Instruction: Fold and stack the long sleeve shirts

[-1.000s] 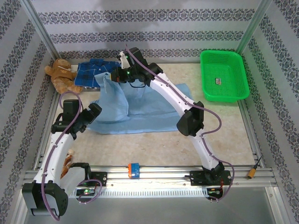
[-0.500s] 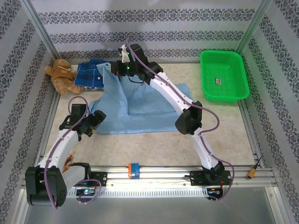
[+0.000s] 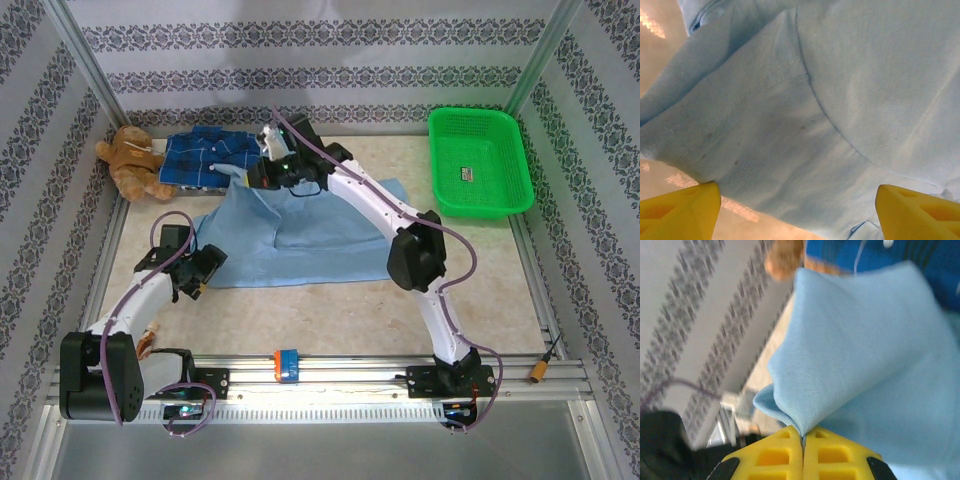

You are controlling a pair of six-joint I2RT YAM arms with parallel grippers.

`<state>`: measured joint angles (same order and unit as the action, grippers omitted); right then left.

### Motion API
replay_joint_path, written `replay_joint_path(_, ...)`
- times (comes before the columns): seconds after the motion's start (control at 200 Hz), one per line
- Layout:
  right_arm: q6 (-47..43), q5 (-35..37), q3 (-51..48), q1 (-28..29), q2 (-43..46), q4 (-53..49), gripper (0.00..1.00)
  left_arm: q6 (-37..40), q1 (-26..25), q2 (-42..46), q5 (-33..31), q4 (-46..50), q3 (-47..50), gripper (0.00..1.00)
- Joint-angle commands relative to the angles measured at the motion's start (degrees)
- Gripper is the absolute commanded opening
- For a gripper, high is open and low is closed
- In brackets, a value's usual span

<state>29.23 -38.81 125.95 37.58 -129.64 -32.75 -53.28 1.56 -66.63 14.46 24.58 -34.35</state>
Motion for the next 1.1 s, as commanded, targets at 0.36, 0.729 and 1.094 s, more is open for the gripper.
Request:
replay_joint_path(0.36, -18.9, -5.3, -33.2, -3.1, 22.7, -17.4, 0.0, -0.3, 0.0, 3.0, -3.3, 2.1, -2.4, 0.85)
replay_joint_path(0.729, -19.8, 3.8, -37.6, -5.8, 18.1, -21.6, 0.15, 0.5, -0.1, 1.4, -2.2, 0.2, -3.4, 0.87)
replay_joint_path(1.094, 1.2, 34.0, -56.6, -2.8, 39.1, -6.3, 0.6, 3.9, -0.2, 2.5, -2.0, 0.1, -4.0, 0.93)
